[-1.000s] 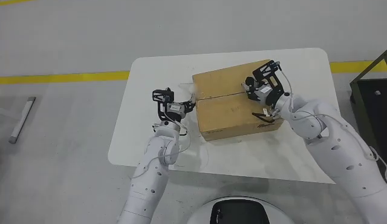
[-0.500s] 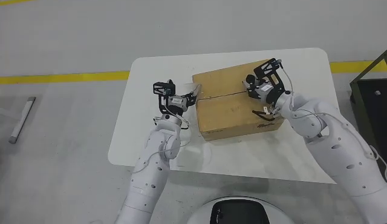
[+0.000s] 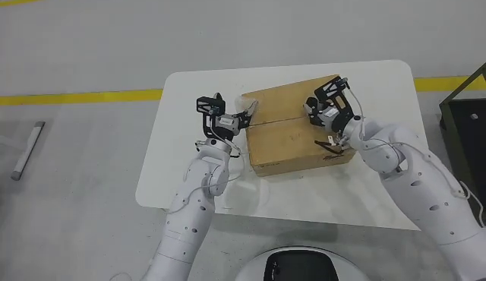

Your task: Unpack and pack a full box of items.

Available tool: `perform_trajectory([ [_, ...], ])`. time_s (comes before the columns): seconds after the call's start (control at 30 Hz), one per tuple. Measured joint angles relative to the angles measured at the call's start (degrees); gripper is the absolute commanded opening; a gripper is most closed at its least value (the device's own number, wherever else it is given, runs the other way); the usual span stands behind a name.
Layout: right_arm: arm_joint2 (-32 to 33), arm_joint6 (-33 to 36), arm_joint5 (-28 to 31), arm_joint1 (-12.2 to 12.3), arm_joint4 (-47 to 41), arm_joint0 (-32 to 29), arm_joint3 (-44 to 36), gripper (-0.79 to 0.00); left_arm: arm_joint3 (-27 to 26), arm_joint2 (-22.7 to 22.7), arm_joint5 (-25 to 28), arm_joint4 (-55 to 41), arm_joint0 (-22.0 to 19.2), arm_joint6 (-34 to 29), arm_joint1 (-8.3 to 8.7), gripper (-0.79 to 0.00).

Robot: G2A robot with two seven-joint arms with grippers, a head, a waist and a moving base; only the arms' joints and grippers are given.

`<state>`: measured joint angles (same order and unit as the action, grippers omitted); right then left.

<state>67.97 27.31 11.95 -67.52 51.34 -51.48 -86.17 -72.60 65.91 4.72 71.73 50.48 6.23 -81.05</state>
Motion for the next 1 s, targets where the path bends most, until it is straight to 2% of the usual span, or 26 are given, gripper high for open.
perform_trajectory([
  [0.2,1.9,-3.4,0.0,0.3,1.9,-1.7,-3.9,-0.782,-0.3,0.4,-0.1,0.1,0.0,0.1,-0.07,0.000],
  [0.47,2.2,-2.1,2.2,0.7,3.9,-6.0,-6.4,-0.785,-0.9,0.6,0.1,-0.6,0.0,0.2,-0.25,0.000],
  [1.0,0.6,-3.1,-0.5,-0.2,2.6,-3.8,-3.2,-0.785,-2.5,-0.7,1.6,-0.9,-1.6,0.1,-0.92,0.000],
])
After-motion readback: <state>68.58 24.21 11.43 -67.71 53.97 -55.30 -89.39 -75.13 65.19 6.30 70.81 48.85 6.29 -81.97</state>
